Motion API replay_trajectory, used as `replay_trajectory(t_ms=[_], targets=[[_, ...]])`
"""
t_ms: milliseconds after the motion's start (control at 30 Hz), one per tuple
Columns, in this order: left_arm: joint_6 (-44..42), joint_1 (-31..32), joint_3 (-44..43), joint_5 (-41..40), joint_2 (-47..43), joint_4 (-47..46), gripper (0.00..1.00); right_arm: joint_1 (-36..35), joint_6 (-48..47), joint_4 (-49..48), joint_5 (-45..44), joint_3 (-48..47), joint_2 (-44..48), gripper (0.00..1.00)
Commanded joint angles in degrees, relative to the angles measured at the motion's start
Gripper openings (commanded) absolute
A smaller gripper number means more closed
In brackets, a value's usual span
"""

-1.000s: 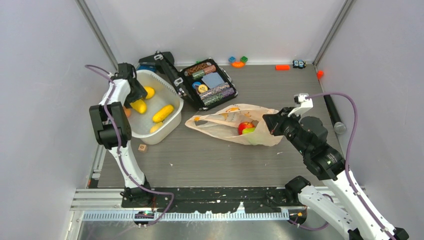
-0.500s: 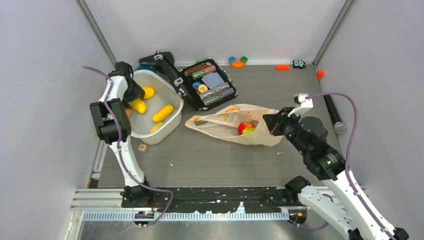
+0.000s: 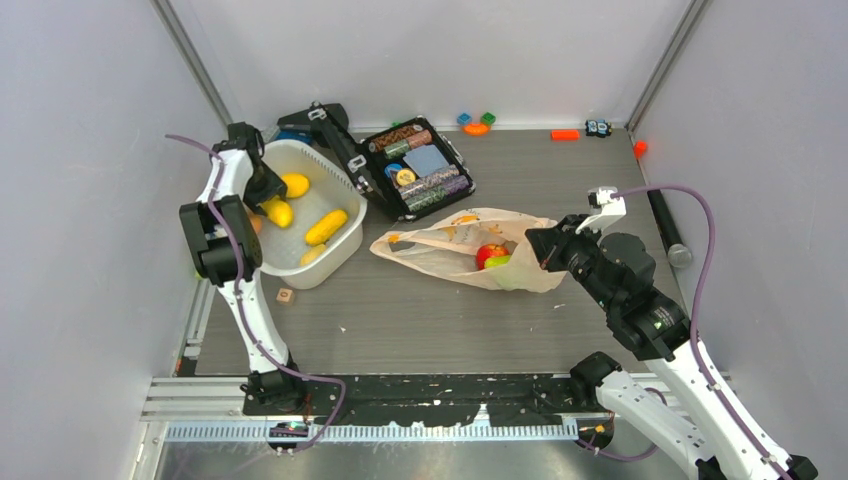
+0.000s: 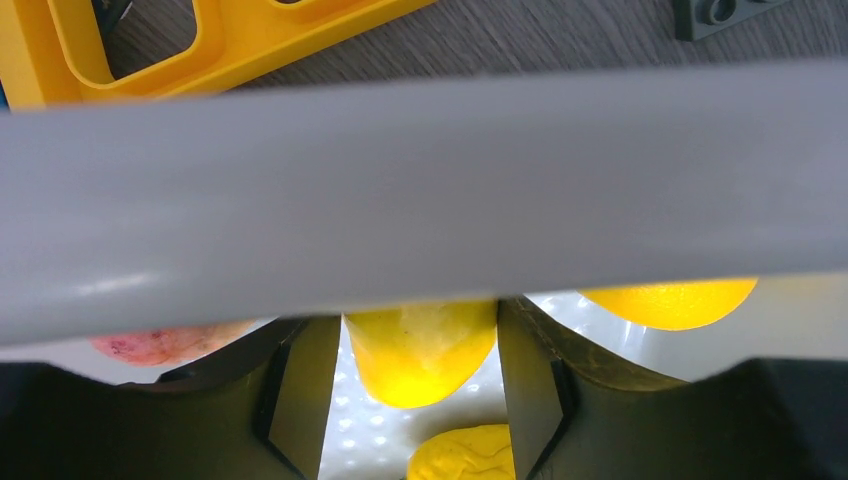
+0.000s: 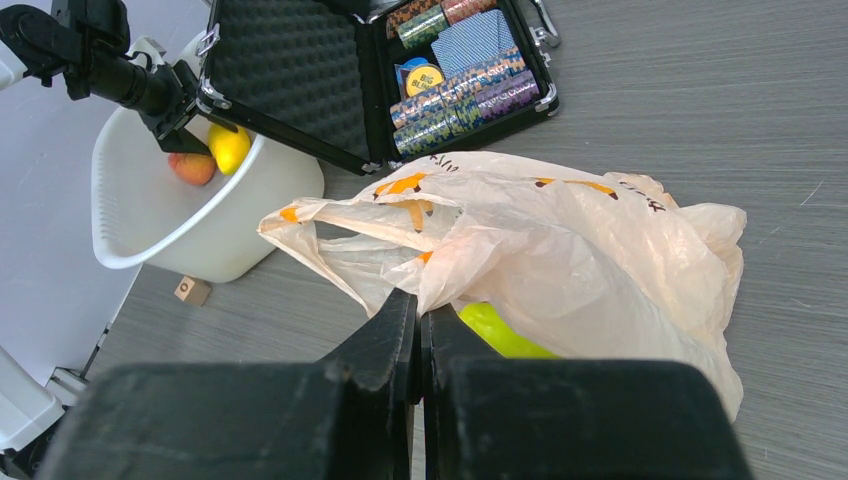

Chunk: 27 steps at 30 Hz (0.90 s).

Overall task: Place the fake fruits into the plastic bag and tie a complex knot
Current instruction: Pick up the fake fruit from the bin.

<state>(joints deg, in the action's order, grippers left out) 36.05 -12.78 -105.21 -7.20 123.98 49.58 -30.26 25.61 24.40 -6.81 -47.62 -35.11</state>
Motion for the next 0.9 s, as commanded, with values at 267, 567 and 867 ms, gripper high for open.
replay_trajectory(t_ms=[267, 567, 867], targets=[[0.70, -0.41, 12.98, 0.70, -14.51, -11.14, 0.35, -0.24, -0.64, -3.37, -1.02, -0.33, 0.01, 0.05], [0.65, 0.00, 31.81, -0.47, -34.99, -24.49, 0.34, -0.24, -1.38, -3.19, -1.54, -0.55, -0.03, 0.05], [-11.05, 5.36, 37.26, 9.30, -49.98, -24.27, 0.32, -0.19, -1.55, -3.01, -1.03, -1.23, -0.98, 0.05]])
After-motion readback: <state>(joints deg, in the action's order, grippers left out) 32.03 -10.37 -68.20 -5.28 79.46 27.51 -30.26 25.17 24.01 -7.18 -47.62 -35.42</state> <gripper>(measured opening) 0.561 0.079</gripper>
